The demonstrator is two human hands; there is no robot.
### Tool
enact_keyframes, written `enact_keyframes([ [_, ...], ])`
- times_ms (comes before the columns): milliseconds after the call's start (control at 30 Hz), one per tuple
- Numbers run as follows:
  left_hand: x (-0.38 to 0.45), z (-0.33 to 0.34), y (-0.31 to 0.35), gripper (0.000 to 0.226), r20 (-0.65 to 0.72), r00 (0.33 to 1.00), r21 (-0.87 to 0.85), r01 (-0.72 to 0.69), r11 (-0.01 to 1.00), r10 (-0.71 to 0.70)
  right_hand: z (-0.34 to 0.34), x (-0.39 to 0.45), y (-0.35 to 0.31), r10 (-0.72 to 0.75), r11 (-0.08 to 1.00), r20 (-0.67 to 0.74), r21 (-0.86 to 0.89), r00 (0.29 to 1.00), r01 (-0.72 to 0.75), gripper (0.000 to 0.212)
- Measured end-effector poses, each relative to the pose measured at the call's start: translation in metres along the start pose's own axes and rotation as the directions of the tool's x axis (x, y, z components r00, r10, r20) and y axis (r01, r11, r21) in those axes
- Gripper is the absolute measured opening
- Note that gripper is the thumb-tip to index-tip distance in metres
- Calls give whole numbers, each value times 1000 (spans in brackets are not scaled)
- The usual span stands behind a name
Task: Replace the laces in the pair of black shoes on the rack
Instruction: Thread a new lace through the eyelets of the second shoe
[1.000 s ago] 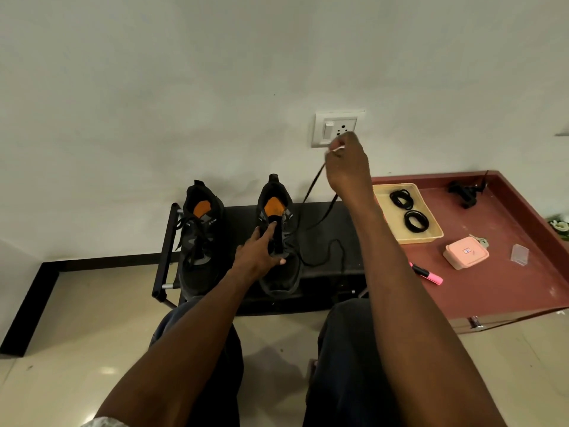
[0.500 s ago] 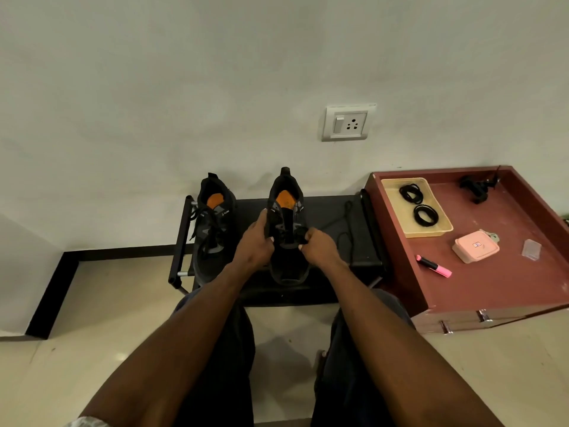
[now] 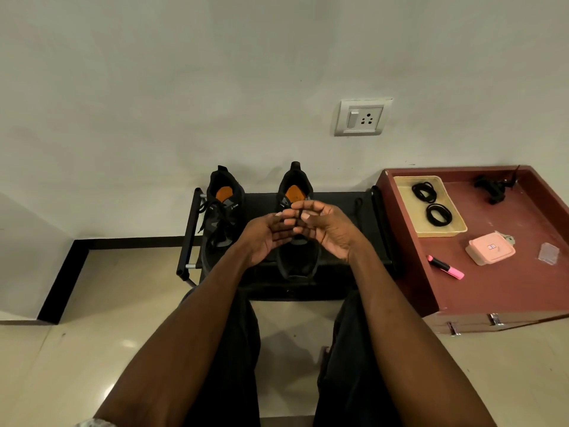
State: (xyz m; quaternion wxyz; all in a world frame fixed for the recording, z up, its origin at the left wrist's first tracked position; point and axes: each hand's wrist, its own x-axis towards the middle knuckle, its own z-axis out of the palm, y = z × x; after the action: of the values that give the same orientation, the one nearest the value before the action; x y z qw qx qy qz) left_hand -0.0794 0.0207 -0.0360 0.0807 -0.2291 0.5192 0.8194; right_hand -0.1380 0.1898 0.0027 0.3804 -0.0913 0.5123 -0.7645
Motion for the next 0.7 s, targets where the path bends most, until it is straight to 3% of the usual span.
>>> enact_keyframes([
  [67, -3, 0, 3, 32, 145, 988, -40, 53, 998, -47, 1, -2, 2, -48, 994, -39, -100, 998, 44, 22],
  [133, -6, 0, 5, 38, 254, 961, -10, 114, 993, -107, -4, 3, 9, -158, 948, -211, -308, 965, 87, 16],
  [200, -9, -2, 6, 35, 246, 961, 47, 118, 992, -126, -12, 8, 12, -247, 893, -387, -447, 888, 54, 10],
  [300, -5, -7, 6, 22, 12, 997, 90, 72, 993, -73, -31, 12, 12, -329, 830, -675, -540, 661, -139, 13],
  [367, -1, -14, 6, 22, -191, 981, 125, 70, 990, -45, -44, 11, 11, -326, 803, -796, -518, 510, -295, 18],
  [467, 3, -23, 3, 24, -356, 934, 240, 103, 965, -11, -49, 8, 12, -324, 666, -848, -519, 419, -535, 25],
  [500, 4, -24, 2, 23, -371, 929, 275, 108, 955, 1, -47, 7, 12, -365, 572, -827, -562, 428, -597, 30],
  [567, 5, -23, 1, 17, -335, 942, 340, 111, 934, 10, -38, 8, 15, -474, 465, -684, -729, 555, -502, 40],
  [633, 4, -18, 1, 10, -220, 976, 391, 88, 916, 0, -25, 17, 22, -388, 582, -518, -779, 762, -234, 46],
  [700, 3, -10, -2, 6, -99, 995, 398, 52, 916, -13, -9, 23, 32, -153, 678, -329, -721, 932, -143, 39],
])
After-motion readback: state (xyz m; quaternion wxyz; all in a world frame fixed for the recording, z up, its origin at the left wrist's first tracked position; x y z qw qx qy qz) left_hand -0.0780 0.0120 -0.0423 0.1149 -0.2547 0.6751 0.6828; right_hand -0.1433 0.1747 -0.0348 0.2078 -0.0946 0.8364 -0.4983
